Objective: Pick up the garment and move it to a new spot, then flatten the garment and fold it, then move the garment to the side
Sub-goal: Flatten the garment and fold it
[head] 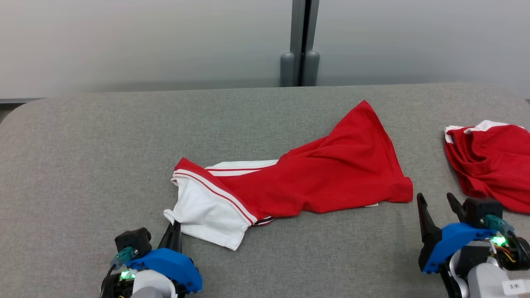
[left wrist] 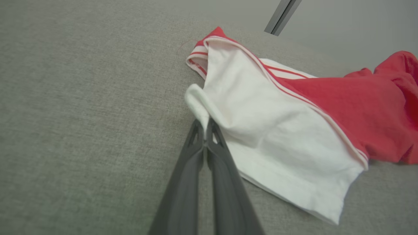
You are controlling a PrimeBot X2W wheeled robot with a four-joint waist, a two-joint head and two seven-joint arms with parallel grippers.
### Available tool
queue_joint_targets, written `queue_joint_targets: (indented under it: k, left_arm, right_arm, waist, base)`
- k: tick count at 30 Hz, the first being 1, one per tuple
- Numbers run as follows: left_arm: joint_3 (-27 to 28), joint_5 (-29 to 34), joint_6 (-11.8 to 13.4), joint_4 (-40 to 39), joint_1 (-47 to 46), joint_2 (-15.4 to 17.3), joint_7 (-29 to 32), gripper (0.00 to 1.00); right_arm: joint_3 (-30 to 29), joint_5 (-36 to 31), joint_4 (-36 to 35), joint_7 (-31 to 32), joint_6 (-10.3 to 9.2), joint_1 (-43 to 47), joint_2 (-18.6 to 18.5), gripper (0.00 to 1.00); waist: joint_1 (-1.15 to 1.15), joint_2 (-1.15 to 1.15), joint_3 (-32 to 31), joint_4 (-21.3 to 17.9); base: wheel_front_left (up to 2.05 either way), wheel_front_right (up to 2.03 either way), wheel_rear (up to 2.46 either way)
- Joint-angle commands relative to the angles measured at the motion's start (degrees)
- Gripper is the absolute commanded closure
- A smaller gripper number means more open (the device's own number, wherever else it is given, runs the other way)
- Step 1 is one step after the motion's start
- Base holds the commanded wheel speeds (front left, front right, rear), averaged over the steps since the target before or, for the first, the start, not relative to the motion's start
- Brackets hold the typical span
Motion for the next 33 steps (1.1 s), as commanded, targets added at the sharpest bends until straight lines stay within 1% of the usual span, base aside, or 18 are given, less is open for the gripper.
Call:
queue_joint_targets:
  k: [1, 6, 7, 8, 9, 14, 18, 20, 21, 22, 23, 24, 25, 26, 30, 33]
  left_arm:
    - [-0.5, 0.4, 0.1, -1.3, -0.7, 0.1, -0.3, 1.0]
    - [-1.2, 1.1, 0.6, -4.8, -0.6, -0.2, -0.6, 1.0]
    - [-1.2, 1.1, 0.6, -4.8, -0.6, -0.2, -0.6, 1.0]
    - [-1.6, 1.3, 0.8, -6.0, -0.6, -0.3, -0.5, 1.0]
    - [-1.6, 1.3, 0.8, -6.0, -0.6, -0.3, -0.5, 1.0]
    - [-2.0, 1.3, 1.4, -8.3, -0.1, 0.1, 0.0, 1.0]
    - [-2.0, 1.1, 1.8, -9.6, 0.6, 0.6, 0.2, 1.0]
    - [-2.0, 1.0, 2.0, -10.1, 1.0, 0.8, 0.3, 1.0]
    - [-1.9, 1.0, 2.1, -10.3, 1.2, 0.9, 0.3, 1.0]
    - [-1.9, 0.9, 2.2, -10.6, 1.3, 1.0, 0.3, 1.0]
    - [-1.9, 0.9, 2.3, -11.0, 1.3, 1.2, 0.3, 1.0]
    - [-1.8, 0.9, 2.3, -11.3, 1.2, 1.2, 0.2, 1.0]
    - [-1.8, 0.8, 2.3, -11.6, 1.2, 1.3, 0.2, 1.0]
    - [-1.9, 0.9, 2.3, -11.9, 1.2, 1.4, 0.2, 1.0]
    - [-2.0, 1.2, 2.4, -13.2, 0.8, 2.2, 0.1, 1.0]
    - [-2.0, 1.6, 2.6, -14.6, 0.3, 3.0, -0.1, 1.0]
  right_arm:
    - [-0.1, -0.5, 2.0, 1.5, 0.01, -2.4, -0.3, 0.0]
    - [0.2, -0.4, 9.8, 5.1, 0.01, -7.9, -1.7, 0.0]
    - [0.2, -0.4, 9.8, 5.1, 0.01, -7.9, -1.7, 0.0]
    - [-0.4, 0.5, 13.0, 5.7, 0.01, -10.2, -2.1, 0.0]
    - [-0.4, 0.5, 13.0, 5.7, 0.01, -10.2, -2.1, 0.0]
    - [-0.5, 0.2, 21.3, 7.1, 0.01, -14.4, -3.4, 0.0]
    - [0.9, 1.0, 26.5, 8.1, 0.01, -16.8, -3.9, 0.0]
    - [2.1, 1.7, 28.6, 8.6, 0.01, -17.5, -3.9, 0.51]
    - [2.5, 2.1, 29.6, 8.7, 0.01, -17.9, -4.0, 0.56]
    - [3.0, 2.5, 30.4, 8.9, 0.01, -18.3, -4.1, 0.67]
    - [3.5, 3.2, 31.2, 8.9, 0.01, -18.7, -4.1, 0.74]
    - [3.9, 3.9, 31.8, 8.8, 0.01, -19.0, -4.1, 0.86]
    - [4.3, 4.5, 32.4, 8.4, 0.01, -19.4, -4.3, 0.91]
    - [4.7, 5.1, 32.8, 7.9, 0.01, -19.8, -4.4, 1.0]
    - [6.1, 8.0, 33.7, 5.4, 0.01, -21.6, -4.3, 1.0]
    - [7.8, 11.3, 33.0, 3.4, 0.01, -22.1, -3.6, 1.0]
  waist:
    - [0.0, 0.0, 0.6, 0.9]
    - [0.0, 0.0, 1.8, 2.7]
    - [0.0, 0.0, 1.8, 2.7]
    - [0.0, 0.0, 2.3, 3.2]
    - [0.0, 0.0, 2.3, 3.2]
    - [0.0, 0.0, 2.9, 4.1]
    - [0.0, 0.0, 2.9, 4.3]
    - [0.0, 0.0, 2.9, 4.3]
    - [0.0, 0.0, 2.9, 4.2]
    - [0.0, 0.0, 2.8, 4.1]
    - [0.0, 0.0, 2.8, 4.0]
    - [0.0, 0.0, 2.8, 4.0]
    - [0.0, 0.0, 2.7, 3.9]
    - [0.0, 0.0, 2.7, 3.8]
    - [0.0, 0.0, 2.2, 3.3]
    - [0.0, 0.0, 1.4, 2.8]
  base:
    - [0.0, 0.0, 0.0]
    - [0.0, 0.0, 0.0]
    - [0.0, 0.0, 0.0]
    - [0.0, 0.0, 0.0]
    - [0.0, 0.0, 0.0]
    - [0.0, 0.0, 0.0]
    - [0.0, 0.0, 0.0]
    - [0.0, 0.0, 0.0]
    - [0.0, 0.0, 0.0]
    - [0.0, 0.0, 0.0]
    - [0.0, 0.0, 0.0]
    - [0.0, 0.0, 0.0]
    - [0.0, 0.0, 0.0]
    - [0.0, 0.0, 0.0]
    - [0.0, 0.0, 0.0]
    - [0.0, 0.0, 0.0]
